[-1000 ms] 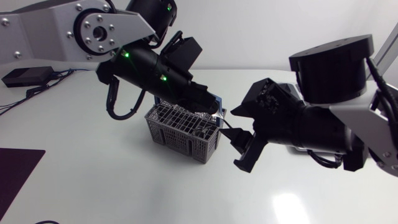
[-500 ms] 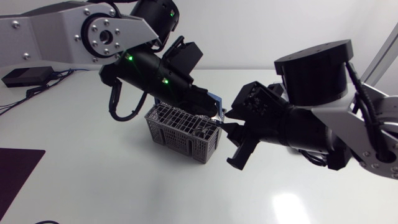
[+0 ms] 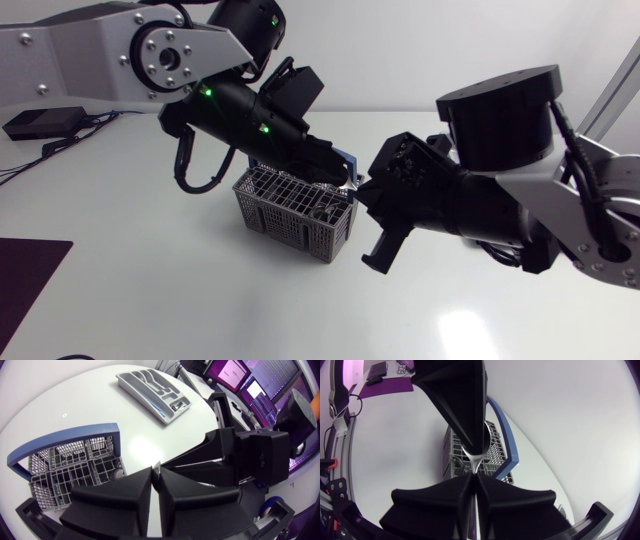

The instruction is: Unload the cutlery basket into the drawer organizer.

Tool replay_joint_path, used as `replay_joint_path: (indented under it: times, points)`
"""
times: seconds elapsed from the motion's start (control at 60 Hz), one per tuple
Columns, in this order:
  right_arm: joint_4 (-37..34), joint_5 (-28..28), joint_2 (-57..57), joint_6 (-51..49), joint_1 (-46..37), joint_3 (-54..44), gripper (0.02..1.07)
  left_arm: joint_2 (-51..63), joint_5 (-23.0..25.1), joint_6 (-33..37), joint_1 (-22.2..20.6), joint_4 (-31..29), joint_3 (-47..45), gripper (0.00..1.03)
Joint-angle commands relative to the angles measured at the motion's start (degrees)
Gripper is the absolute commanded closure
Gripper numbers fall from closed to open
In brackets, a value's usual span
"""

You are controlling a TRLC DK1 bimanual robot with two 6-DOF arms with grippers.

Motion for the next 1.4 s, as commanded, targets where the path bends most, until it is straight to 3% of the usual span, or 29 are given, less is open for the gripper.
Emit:
replay_joint_path:
  times: [0.0, 0.333, 0.533, 0.783, 1.017, 1.25, 1.383]
  points:
    - [-0.4, 0.3, 0.9, -0.9, 0.0, -0.3, 1.01, 0.3, 1.8, -1.7, 0.4, -0.6, 1.8, 1.0]
    - [-2.0, -0.9, 0.7, -0.9, 0.0, -0.5, 1.01, 0.2, 5.9, -3.9, 1.9, 0.4, 4.8, 0.69]
    - [-2.4, -2.0, 0.7, -0.9, -0.3, -1.1, 1.01, -1.2, 7.3, -5.0, 2.0, 1.6, 6.0, 0.57]
    - [-4.9, -6.0, -2.0, -2.7, -4.4, -2.6, 1.01, -2.9, 7.4, -4.1, 4.7, 3.6, 5.8, 0.55]
    - [-9.4, -15.6, -5.8, -7.4, -15.9, -3.7, 1.01, -5.7, -3.7, 1.9, 5.1, 6.6, 1.9, 0.52]
    - [-14.7, -26.6, -5.8, -17.2, -32.3, -4.1, 1.01, -6.7, -5.6, 5.3, 7.5, 7.4, -0.6, 0.52]
    - [-16.5, -30.9, -3.5, -24.0, -40.8, -4.0, 1.01, -7.7, -9.3, 7.5, 7.3, 9.3, -3.1, 0.52]
